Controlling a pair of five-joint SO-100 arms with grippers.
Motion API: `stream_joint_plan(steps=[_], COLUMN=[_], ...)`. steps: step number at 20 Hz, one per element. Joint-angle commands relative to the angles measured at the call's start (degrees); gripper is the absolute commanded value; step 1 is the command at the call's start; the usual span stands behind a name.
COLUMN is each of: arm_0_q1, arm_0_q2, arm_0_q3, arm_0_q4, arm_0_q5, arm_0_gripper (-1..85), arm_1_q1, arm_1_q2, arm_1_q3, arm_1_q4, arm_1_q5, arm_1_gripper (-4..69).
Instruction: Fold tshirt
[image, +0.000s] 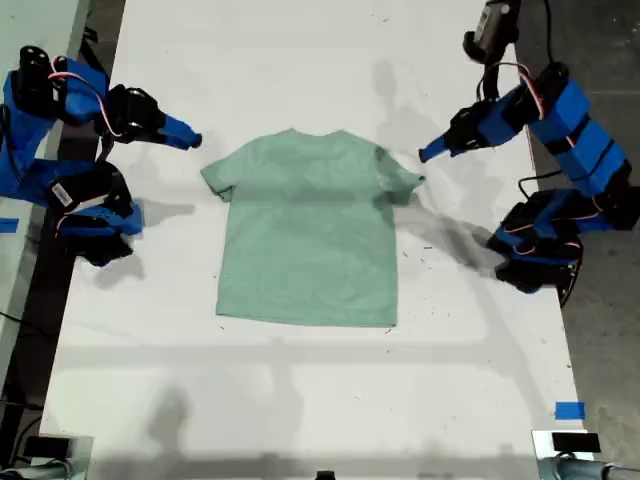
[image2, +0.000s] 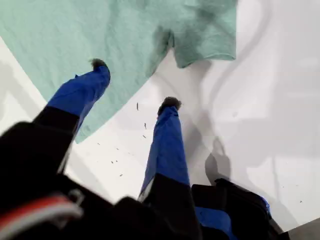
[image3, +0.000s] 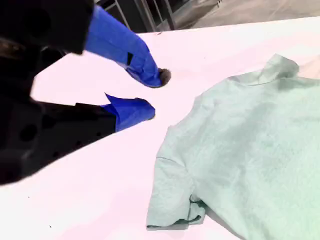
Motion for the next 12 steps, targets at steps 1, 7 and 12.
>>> stream_joint_plan(steps=[1,7,12], arm_0_q1=[-0.4,-0.9,-1.3], arm_0_q2=[-0.4,-0.4,-0.4], arm_0_q3=[-1.7,2.2,4.7], arm_0_q4=[0.1,-0.2,-1.7], arm_0_q5=[0.4,0.4,0.5], arm_0_gripper=[10.2,10.6,11.6], arm_1_q1=[1.2,3.2,5.3], arm_1_q2=[0.4,2.1,3.3], arm_1_q3=[0.4,10.8,24.1], arm_1_q4=[0.5,-4.3,-15.7], arm_1_q5=[-1.3,-2.4,-4.4], arm_1_gripper=[26.2,27.7,29.6])
